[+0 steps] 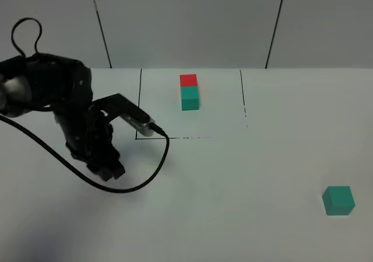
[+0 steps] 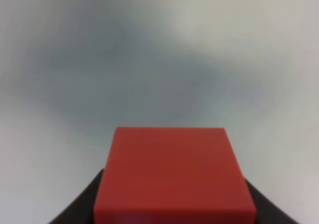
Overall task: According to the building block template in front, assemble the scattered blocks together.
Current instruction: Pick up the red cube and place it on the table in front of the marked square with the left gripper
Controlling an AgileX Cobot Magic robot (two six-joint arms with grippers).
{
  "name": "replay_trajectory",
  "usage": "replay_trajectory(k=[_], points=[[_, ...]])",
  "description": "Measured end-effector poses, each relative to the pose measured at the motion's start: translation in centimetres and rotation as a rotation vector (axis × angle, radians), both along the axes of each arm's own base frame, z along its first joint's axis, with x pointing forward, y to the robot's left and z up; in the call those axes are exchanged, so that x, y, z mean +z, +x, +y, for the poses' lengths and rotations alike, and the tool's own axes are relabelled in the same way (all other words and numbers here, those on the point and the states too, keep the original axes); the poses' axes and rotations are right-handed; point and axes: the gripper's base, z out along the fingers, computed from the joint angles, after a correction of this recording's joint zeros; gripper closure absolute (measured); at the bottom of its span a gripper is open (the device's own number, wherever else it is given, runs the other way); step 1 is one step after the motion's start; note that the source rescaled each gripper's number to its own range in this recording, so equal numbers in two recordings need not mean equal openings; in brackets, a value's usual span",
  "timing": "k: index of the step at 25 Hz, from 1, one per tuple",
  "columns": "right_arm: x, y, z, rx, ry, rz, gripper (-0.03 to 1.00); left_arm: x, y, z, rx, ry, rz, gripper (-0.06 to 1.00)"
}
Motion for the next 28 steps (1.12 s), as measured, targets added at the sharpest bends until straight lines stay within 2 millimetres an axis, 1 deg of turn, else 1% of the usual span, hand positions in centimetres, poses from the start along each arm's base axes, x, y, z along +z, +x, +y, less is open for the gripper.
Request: replay_trajectory(k=[2, 5, 9, 10, 11, 15, 18, 21, 25, 28], points=[[0.0, 0.0, 0.0, 0.000, 0.000, 0.000, 0.19, 1.0, 0.7, -1.8, -0.153, -0.004, -0.021, 0.94], [0.0, 0.0, 0.0, 0.000, 0.000, 0.000, 0.19, 1.2, 1.3, -4.8, -0.366, 0.008, 0.006, 0.94], [0.0, 0.0, 0.0, 0.000, 0.000, 0.000, 0.19, 0.0, 1.9, -8.9, -0.538, 0.022, 0.053, 0.94], [0.0, 0.0, 0.0, 0.000, 0.000, 0.000, 0.19, -0.6, 2.0, -9.8, -0.567, 0.024, 0.059, 0.94], [0.0, 0.0, 0.0, 0.000, 0.000, 0.000, 0.19, -0.7, 2.0, -10.8, -0.598, 0.023, 0.051, 0.94], [0.0, 0.0, 0.0, 0.000, 0.000, 0.000, 0.19, -2.0, 2.2, -13.9, -0.682, 0.020, 0.038, 0.94], [0.0, 0.0, 0.0, 0.000, 0.000, 0.000, 0.19, -2.7, 2.1, -15.3, -0.717, 0.034, 0.034, 0.94], [0.0, 0.0, 0.0, 0.000, 0.000, 0.000, 0.19, -3.8, 1.9, -16.2, -0.745, 0.040, 0.047, 0.94], [0.0, 0.0, 0.0, 0.000, 0.000, 0.000, 0.19, -5.1, 1.8, -16.7, -0.763, 0.046, 0.065, 0.94], [0.0, 0.0, 0.0, 0.000, 0.000, 0.000, 0.19, -5.7, 1.9, -16.8, -0.765, 0.047, 0.067, 0.94]])
